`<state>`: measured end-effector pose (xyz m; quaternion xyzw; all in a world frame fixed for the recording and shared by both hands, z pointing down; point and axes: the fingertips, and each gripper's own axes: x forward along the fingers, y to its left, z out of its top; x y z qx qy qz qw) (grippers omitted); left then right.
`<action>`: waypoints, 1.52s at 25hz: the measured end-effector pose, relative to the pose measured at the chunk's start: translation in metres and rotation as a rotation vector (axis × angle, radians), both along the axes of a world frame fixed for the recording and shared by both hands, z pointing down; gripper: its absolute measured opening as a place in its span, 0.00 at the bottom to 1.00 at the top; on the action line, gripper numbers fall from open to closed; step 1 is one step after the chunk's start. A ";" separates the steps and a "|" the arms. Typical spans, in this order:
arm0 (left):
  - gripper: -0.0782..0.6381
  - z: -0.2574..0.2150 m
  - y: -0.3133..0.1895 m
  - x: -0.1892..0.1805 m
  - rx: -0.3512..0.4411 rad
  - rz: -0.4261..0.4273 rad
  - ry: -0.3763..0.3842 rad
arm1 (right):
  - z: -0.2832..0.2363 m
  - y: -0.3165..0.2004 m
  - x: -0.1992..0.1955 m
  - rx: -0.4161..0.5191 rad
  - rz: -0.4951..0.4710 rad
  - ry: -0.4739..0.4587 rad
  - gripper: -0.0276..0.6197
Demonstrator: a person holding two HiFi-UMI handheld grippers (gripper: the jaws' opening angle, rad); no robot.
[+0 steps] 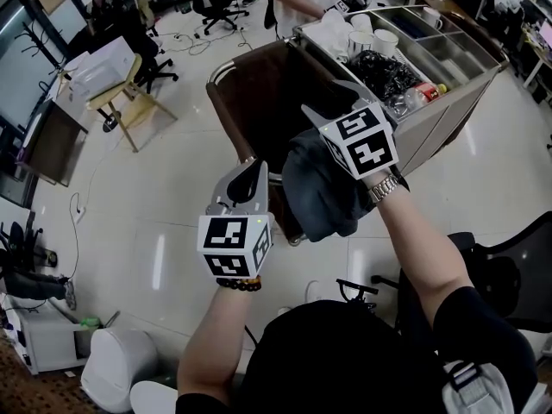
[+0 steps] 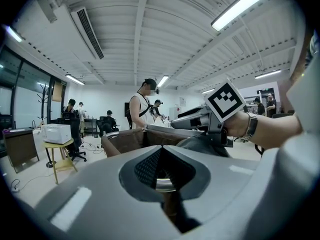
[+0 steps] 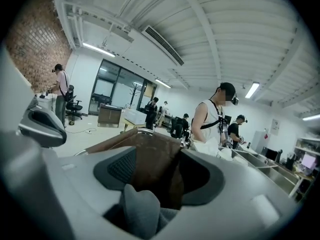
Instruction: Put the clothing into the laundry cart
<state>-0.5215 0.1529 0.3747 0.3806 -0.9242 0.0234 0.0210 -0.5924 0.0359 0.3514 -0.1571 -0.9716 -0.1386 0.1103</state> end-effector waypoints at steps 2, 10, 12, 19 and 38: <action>0.11 0.003 -0.006 0.000 -0.002 0.004 -0.001 | -0.003 -0.005 0.002 -0.007 0.000 -0.013 0.46; 0.11 -0.012 -0.004 0.015 -0.015 0.042 -0.011 | -0.030 0.004 0.033 -0.033 0.016 -0.060 0.43; 0.11 -0.022 0.000 0.023 -0.017 0.062 -0.017 | -0.039 0.010 0.045 -0.038 0.030 -0.072 0.42; 0.11 -0.050 0.023 0.058 0.006 0.139 -0.030 | -0.067 0.045 0.102 -0.021 0.084 -0.122 0.38; 0.11 -0.084 0.065 0.159 0.028 0.343 -0.045 | -0.072 0.116 0.241 0.034 0.266 -0.191 0.27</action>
